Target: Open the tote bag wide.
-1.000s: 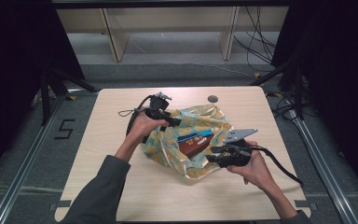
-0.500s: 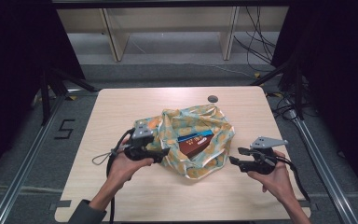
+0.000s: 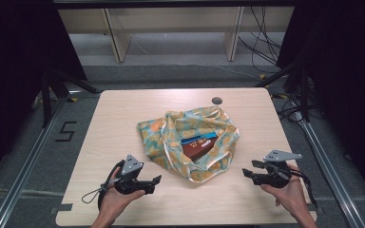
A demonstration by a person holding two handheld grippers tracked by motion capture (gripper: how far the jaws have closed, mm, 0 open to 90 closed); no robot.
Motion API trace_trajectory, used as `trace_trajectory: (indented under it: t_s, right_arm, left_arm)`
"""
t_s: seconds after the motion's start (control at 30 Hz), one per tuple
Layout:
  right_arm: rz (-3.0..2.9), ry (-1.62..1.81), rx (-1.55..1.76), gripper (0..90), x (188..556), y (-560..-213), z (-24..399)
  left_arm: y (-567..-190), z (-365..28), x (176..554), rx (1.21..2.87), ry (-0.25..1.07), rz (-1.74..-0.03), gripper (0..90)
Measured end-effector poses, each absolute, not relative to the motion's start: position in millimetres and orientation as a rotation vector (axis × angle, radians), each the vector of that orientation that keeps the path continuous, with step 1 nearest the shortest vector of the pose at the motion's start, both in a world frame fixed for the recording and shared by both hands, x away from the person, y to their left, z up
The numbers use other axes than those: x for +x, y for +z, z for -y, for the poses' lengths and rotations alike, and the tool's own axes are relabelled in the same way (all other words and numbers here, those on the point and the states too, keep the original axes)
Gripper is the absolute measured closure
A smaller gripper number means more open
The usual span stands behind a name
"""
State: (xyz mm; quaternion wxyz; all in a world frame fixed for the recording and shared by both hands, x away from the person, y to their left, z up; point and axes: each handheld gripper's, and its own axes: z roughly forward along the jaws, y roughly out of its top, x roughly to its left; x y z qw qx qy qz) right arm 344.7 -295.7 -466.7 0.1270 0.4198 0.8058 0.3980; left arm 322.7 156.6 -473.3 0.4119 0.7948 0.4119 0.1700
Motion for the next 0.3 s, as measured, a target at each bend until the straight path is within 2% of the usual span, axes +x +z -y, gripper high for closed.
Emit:
trace_trajectory:
  t_s: [0.3]
  right_arm:
    - [-2.334, 1.130, 1.224, 43.6, 345.0, -468.8, 297.1]
  left_arm:
    - [-482.8, -160.6, 317.0, 2.016, 0.462, -1.048, 17.6]
